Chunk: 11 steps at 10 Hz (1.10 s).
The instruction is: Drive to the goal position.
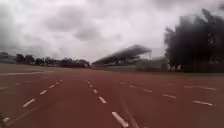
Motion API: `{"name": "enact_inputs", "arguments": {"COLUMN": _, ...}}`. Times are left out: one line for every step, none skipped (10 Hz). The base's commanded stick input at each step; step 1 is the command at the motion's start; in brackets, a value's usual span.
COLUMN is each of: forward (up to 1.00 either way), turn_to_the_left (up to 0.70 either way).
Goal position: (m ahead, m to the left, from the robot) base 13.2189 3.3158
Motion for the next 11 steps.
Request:
{"name": "enact_inputs", "arguments": {"forward": 0.7, "turn_to_the_left": 0.0}}
{"name": "enact_inputs", "arguments": {"forward": 0.7, "turn_to_the_left": 0.0}}
{"name": "enact_inputs", "arguments": {"forward": 0.7, "turn_to_the_left": 0.0}}
{"name": "enact_inputs", "arguments": {"forward": 0.7, "turn_to_the_left": 0.0}}
{"name": "enact_inputs", "arguments": {"forward": 0.7, "turn_to_the_left": 0.0}}
{"name": "enact_inputs", "arguments": {"forward": 0.7, "turn_to_the_left": 0.0}}
{"name": "enact_inputs", "arguments": {"forward": 0.7, "turn_to_the_left": 0.0}}
{"name": "enact_inputs", "arguments": {"forward": 0.7, "turn_to_the_left": 0.0}}
{"name": "enact_inputs", "arguments": {"forward": 0.7, "turn_to_the_left": 0.0}}
{"name": "enact_inputs", "arguments": {"forward": 0.7, "turn_to_the_left": 0.0}}
{"name": "enact_inputs", "arguments": {"forward": 0.7, "turn_to_the_left": 0.0}}
